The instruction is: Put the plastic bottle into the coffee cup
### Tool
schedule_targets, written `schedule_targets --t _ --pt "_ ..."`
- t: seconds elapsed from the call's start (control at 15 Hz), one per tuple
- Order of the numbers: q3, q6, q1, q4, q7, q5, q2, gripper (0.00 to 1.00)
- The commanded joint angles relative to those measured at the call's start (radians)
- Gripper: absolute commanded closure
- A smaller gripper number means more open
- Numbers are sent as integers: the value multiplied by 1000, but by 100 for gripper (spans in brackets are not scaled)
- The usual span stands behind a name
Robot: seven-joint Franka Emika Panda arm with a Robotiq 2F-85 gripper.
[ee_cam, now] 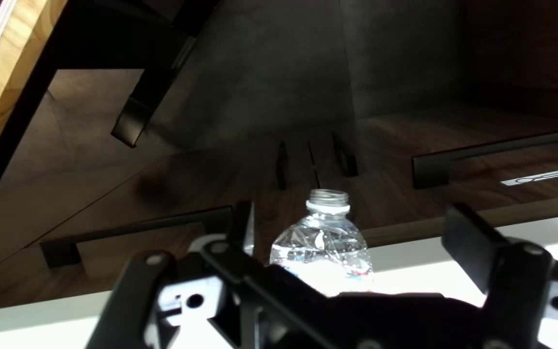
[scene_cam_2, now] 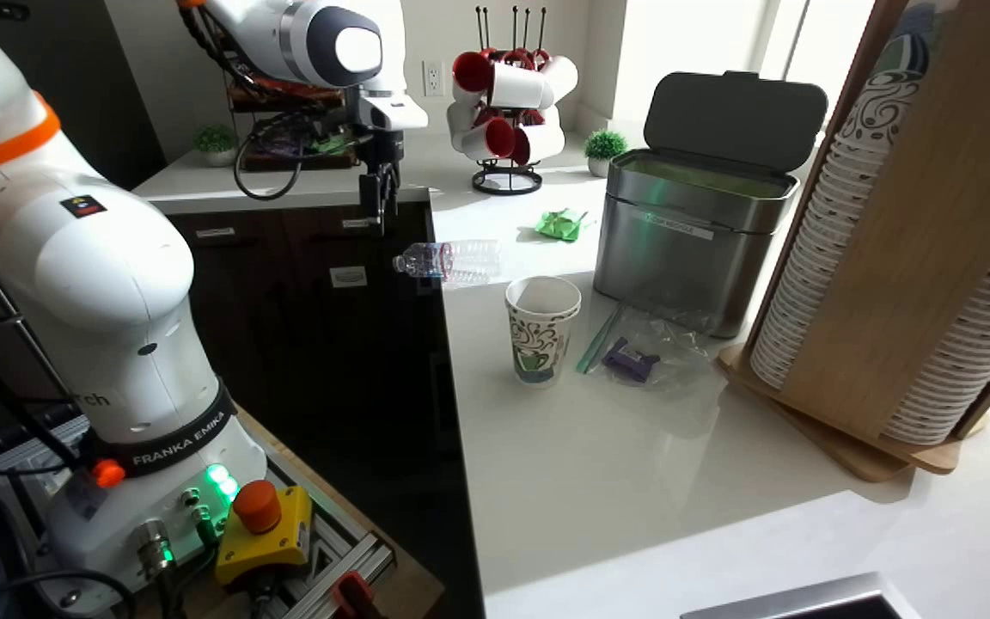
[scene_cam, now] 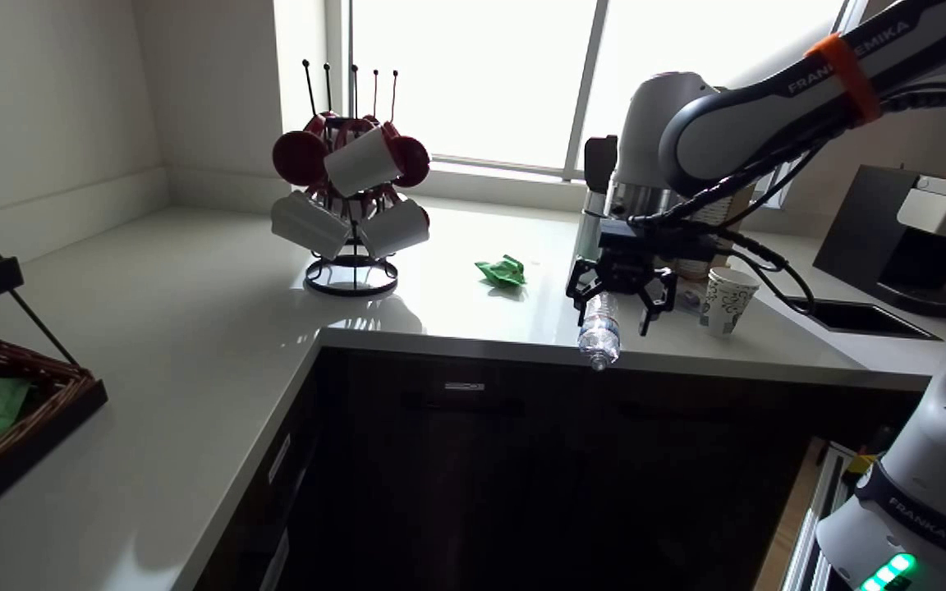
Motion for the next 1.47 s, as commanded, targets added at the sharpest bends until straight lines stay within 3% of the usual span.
schedule_targets --t 0.0,0.33,0.4,1.4 --pt "12 74 -5 -57 55 -32 -20 0" --pt "16 137 -6 -79 77 -67 -5 0" --pt "0 92 0 -49 42 -49 0 0" --pt "0 142 -4 -62 92 -73 107 0"
